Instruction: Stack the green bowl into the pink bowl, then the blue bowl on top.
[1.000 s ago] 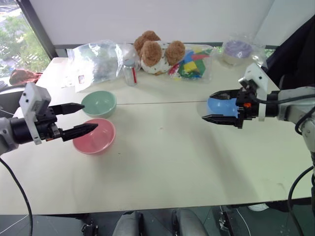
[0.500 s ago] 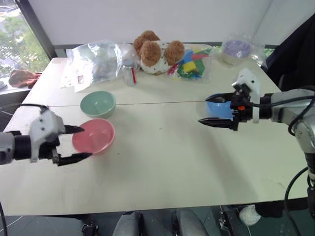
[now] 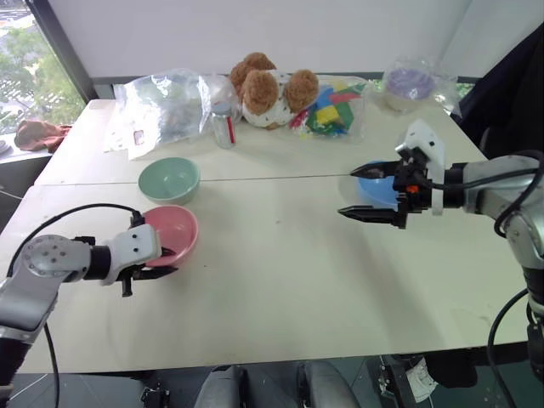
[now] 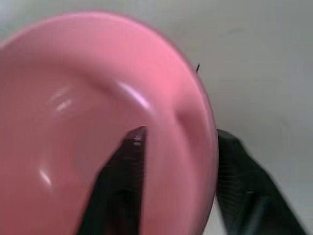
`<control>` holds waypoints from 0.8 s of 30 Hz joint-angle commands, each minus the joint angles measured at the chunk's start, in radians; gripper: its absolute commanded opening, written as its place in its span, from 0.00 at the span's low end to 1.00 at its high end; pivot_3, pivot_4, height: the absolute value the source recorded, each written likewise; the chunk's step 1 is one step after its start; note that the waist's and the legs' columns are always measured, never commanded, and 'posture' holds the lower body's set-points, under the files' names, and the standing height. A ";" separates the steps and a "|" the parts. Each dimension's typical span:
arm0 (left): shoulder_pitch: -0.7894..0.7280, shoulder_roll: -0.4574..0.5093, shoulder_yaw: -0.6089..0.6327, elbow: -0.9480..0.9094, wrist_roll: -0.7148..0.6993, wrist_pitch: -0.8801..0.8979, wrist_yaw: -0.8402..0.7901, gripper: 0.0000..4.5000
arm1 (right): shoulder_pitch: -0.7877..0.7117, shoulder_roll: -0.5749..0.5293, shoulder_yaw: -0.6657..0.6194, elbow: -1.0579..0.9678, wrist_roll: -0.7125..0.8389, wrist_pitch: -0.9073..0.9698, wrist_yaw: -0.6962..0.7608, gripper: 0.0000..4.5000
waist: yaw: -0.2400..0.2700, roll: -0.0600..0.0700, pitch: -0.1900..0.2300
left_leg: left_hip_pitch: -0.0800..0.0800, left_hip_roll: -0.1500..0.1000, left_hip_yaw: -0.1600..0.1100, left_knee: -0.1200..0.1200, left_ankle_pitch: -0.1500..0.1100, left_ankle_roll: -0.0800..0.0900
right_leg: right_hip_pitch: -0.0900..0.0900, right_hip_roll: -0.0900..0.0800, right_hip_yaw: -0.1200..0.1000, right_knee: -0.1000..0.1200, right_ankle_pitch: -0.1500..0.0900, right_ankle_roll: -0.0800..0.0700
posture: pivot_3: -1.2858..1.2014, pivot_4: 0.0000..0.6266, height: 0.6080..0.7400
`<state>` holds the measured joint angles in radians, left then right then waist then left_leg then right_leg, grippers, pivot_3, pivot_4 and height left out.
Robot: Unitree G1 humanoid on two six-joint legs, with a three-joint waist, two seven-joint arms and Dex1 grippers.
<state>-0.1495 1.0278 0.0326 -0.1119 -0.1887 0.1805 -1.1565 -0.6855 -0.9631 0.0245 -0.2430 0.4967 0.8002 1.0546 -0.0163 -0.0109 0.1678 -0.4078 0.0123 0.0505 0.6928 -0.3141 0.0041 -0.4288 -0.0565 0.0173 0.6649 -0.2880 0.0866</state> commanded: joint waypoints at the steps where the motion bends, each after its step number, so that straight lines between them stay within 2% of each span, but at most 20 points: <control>1: -0.047 0.006 -0.019 -0.031 -0.033 0.000 -0.061 0.01 | -0.001 -0.021 -0.048 -0.026 0.006 -0.003 -0.007 1.00 | 0.000 0.000 0.000 | 0.000 0.000 0.000 0.000 0.000 0.000 | 0.000 0.000 0.000 0.000 0.000 0.000 | 0.52 0.24 1.00; 4: -0.122 -0.002 -0.062 -0.054 -0.065 0.007 -0.143 0.01 | -0.003 -0.025 -0.051 -0.021 0.002 -0.006 -0.010 1.00 | 0.005 0.000 0.000 | 0.000 0.000 0.000 0.000 0.000 0.000 | 0.000 0.000 0.000 0.000 0.000 0.000 | 0.52 0.24 1.00; 7: -0.265 -0.052 -0.140 -0.052 -0.062 0.008 -0.197 0.01 | -0.001 -0.032 -0.057 -0.022 0.002 -0.006 -0.012 1.00 | 0.009 0.000 0.000 | -0.001 0.000 0.000 0.002 0.000 0.000 | 0.001 0.000 -0.001 0.000 0.000 0.000 | 0.52 0.24 1.00; 11: -0.492 -0.197 -0.287 0.038 0.015 -0.060 -0.246 0.01 | 0.007 -0.037 -0.070 -0.029 0.003 -0.004 -0.025 1.00 | 0.011 0.000 0.000 | -0.001 -0.002 0.000 0.006 -0.001 0.002 | 0.003 0.001 -0.001 0.001 0.000 0.001 | 0.52 0.24 1.00; 14: -0.606 -0.308 -0.391 0.162 0.110 -0.175 -0.252 0.01 | 0.018 -0.043 -0.082 -0.038 0.006 0.000 -0.034 1.00 | 0.008 0.000 0.000 | -0.001 -0.002 0.000 0.007 -0.001 0.003 | 0.003 0.004 -0.001 0.001 0.000 0.001 | 0.52 0.24 1.00; 17: -0.681 -0.423 -0.482 0.318 0.176 -0.271 -0.269 0.01 | 0.039 -0.055 -0.102 -0.058 0.013 0.012 -0.044 1.00 | 0.006 0.000 0.000 | -0.001 -0.001 0.000 0.007 -0.001 0.003 | 0.003 0.007 0.000 0.001 0.001 0.001 | 0.52 0.24 1.00; 24: -0.760 -0.542 -0.548 0.518 0.259 -0.434 -0.274 0.01 | 0.082 -0.074 -0.148 -0.113 0.032 0.053 -0.064 1.00 | 0.008 0.000 0.000 | -0.001 0.002 0.000 0.007 -0.001 0.003 | 0.001 0.009 0.002 0.002 0.001 0.001 | 0.52 0.24 1.00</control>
<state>-0.8875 0.4897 -0.5074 0.3904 0.0537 -0.2184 -1.4324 -0.5998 -1.0119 -0.0747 -0.3160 0.5155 0.8475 0.9976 -0.0078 -0.0111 0.1676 -0.4086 0.0140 0.0506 0.6998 -0.3153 0.0068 -0.4275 -0.0474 0.0190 0.6669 -0.2875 0.0877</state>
